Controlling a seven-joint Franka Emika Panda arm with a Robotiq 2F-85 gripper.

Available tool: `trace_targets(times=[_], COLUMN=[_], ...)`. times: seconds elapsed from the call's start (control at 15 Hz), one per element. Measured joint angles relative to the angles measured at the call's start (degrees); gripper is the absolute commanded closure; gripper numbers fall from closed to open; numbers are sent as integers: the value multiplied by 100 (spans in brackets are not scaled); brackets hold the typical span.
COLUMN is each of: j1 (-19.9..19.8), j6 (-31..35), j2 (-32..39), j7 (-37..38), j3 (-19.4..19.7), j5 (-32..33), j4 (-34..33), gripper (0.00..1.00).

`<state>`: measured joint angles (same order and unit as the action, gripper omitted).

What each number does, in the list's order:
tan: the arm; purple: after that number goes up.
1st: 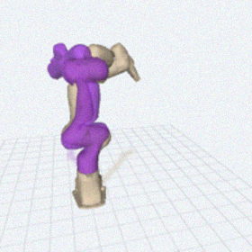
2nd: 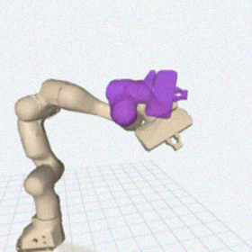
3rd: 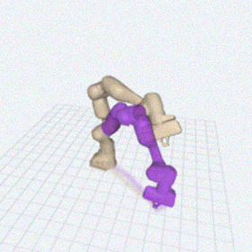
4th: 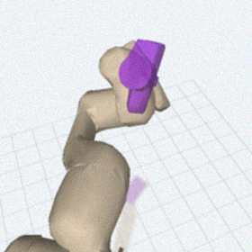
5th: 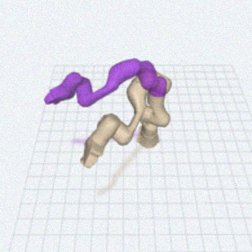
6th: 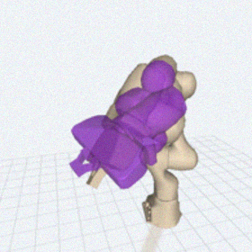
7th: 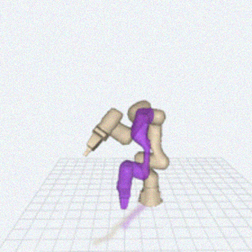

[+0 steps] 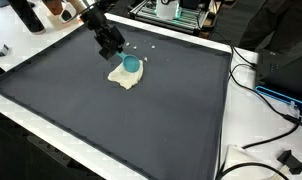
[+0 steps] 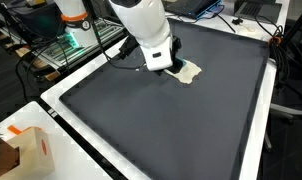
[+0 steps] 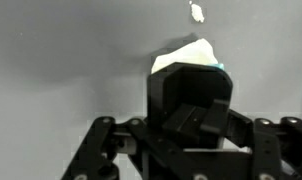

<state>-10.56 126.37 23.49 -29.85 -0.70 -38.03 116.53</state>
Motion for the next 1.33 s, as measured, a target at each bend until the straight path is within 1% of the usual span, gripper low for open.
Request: trace_targets(times=[0.27, 0.47, 0.73, 0.87, 1.0, 1.13, 1.33], j1=[2, 10, 43, 114, 221, 333, 501], j6=[-167, -297, -433, -504, -521, -587, -931], j2=[-61, -250, -676, -921, -1166, -1402, -1658], j7=[106, 214, 670, 1145, 1758, 2450, 3582], j3=[-1, -1, 10, 44, 86, 115, 147], j5=[4, 4, 66, 354, 781, 1290, 2164], j4=[-32, -30, -19, -20, -26, -45, -174], gripper=[81, 81, 81, 81, 81, 81, 81])
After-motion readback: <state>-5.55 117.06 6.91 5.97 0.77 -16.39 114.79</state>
